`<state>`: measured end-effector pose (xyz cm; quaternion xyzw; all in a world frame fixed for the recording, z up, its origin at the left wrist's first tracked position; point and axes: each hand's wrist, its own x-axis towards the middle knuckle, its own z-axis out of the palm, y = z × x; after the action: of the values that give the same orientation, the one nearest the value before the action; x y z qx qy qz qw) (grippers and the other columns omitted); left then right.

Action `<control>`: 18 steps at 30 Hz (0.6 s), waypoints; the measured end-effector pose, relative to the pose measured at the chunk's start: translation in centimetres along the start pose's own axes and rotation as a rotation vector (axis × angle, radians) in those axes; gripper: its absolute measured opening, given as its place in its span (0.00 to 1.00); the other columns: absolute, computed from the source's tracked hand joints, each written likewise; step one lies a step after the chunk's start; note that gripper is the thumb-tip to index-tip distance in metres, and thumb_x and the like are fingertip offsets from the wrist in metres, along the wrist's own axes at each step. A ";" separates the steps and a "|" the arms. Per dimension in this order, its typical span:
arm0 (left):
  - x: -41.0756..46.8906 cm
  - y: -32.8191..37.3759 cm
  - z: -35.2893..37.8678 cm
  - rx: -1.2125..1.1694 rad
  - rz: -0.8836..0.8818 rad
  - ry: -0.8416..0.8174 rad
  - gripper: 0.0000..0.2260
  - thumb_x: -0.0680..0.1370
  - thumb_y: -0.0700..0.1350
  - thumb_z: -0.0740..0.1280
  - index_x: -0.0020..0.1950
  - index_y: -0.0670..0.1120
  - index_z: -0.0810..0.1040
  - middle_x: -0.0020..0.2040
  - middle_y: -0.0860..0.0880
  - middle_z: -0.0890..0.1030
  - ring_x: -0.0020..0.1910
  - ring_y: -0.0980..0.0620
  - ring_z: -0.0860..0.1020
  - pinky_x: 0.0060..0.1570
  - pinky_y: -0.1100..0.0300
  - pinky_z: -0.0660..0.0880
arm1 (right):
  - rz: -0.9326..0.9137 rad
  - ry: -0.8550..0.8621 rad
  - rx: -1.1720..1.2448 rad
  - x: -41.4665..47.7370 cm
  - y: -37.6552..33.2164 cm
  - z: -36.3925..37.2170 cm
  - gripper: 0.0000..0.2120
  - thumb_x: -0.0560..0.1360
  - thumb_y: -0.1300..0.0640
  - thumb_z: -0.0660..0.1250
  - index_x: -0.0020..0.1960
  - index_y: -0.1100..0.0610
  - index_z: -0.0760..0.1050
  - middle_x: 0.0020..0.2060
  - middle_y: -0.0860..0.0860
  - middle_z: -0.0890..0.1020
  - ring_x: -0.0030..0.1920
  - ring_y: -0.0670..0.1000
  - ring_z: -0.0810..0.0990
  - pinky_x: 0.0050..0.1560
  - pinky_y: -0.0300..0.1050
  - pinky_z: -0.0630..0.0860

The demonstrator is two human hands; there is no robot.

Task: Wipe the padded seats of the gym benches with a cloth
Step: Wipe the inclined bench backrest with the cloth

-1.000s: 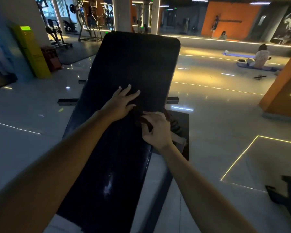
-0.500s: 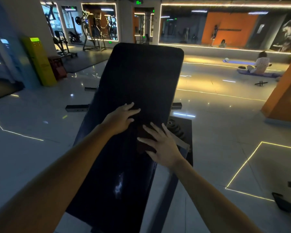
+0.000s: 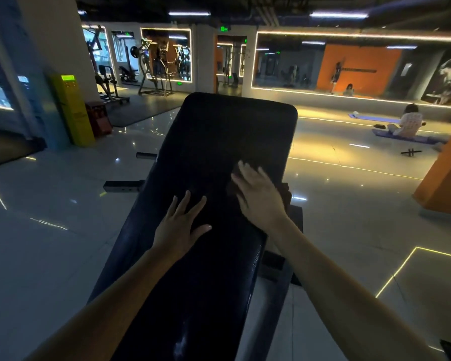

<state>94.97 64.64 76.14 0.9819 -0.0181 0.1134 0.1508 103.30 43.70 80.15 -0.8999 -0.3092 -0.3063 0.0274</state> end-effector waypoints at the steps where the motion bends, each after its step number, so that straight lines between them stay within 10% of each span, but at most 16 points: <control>1: 0.0 -0.1 0.0 0.010 0.002 -0.005 0.34 0.76 0.68 0.54 0.79 0.63 0.47 0.81 0.53 0.43 0.79 0.47 0.41 0.68 0.45 0.69 | -0.123 -0.059 0.033 -0.4 -0.9 0.4 0.25 0.77 0.56 0.65 0.74 0.59 0.69 0.77 0.60 0.62 0.76 0.58 0.64 0.76 0.53 0.49; 7: -0.4 0.2 -0.3 0.035 0.022 -0.011 0.34 0.77 0.67 0.54 0.80 0.60 0.45 0.79 0.55 0.39 0.79 0.51 0.39 0.68 0.51 0.68 | -0.403 -0.147 0.088 -1.4 -3.0 1.7 0.27 0.71 0.63 0.69 0.70 0.61 0.73 0.74 0.62 0.66 0.74 0.59 0.66 0.74 0.54 0.61; 12: -0.6 0.9 -0.7 0.024 0.022 -0.011 0.40 0.70 0.75 0.42 0.78 0.61 0.39 0.78 0.58 0.35 0.77 0.54 0.36 0.70 0.56 0.66 | -0.193 -0.102 -0.018 4.4 1.0 0.2 0.30 0.78 0.64 0.61 0.79 0.58 0.58 0.79 0.59 0.50 0.80 0.57 0.47 0.77 0.51 0.42; 18: -0.1 1.0 -1.2 0.038 0.019 -0.039 0.42 0.65 0.75 0.41 0.77 0.64 0.38 0.76 0.60 0.32 0.77 0.54 0.34 0.67 0.61 0.68 | 0.270 0.087 -0.089 13.2 9.3 -3.8 0.27 0.81 0.59 0.59 0.79 0.59 0.58 0.80 0.59 0.51 0.80 0.58 0.47 0.78 0.51 0.45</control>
<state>94.59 64.01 77.53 0.9864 -0.0280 0.0957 0.1307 114.78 42.34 92.05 -0.9195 -0.1702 -0.3519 0.0419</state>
